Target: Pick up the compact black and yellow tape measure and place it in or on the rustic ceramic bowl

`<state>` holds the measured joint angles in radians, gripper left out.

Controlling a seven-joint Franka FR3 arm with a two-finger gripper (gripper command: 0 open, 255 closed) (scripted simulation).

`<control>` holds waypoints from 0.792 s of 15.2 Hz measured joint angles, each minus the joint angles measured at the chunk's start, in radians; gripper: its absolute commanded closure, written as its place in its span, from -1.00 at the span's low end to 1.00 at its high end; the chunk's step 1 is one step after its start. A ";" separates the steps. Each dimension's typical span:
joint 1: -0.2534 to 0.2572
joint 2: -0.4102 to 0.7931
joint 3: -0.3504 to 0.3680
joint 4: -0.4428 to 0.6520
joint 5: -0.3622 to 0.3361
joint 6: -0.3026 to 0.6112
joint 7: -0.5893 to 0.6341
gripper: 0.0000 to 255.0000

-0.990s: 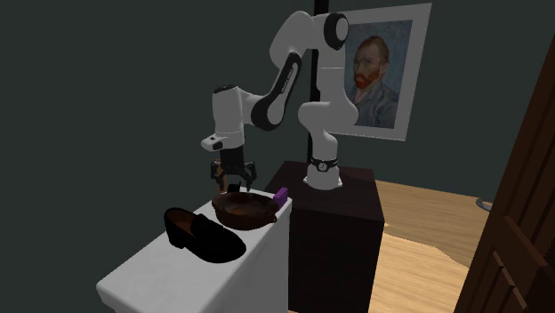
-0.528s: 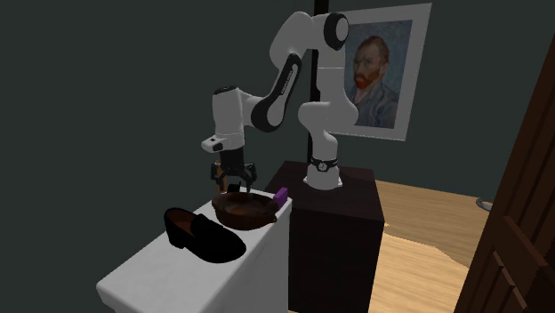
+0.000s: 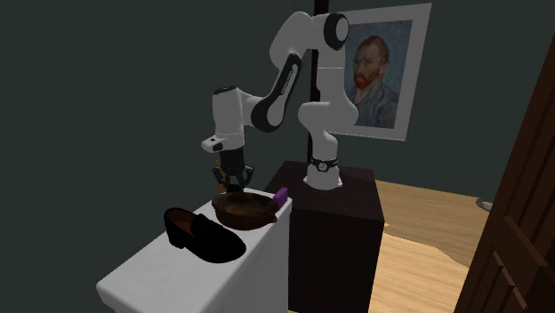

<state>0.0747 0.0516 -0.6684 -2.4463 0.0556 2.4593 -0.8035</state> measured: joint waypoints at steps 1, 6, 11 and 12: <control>0.000 0.000 0.000 0.000 0.000 0.000 0.000 1.00; 0.001 -0.030 -0.004 0.005 -0.030 -0.029 0.021 1.00; 0.001 -0.095 -0.004 0.023 -0.089 -0.097 0.065 1.00; 0.001 -0.108 -0.002 0.025 -0.100 -0.109 0.075 1.00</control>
<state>0.0753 -0.0559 -0.6705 -2.4210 -0.0441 2.3501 -0.7289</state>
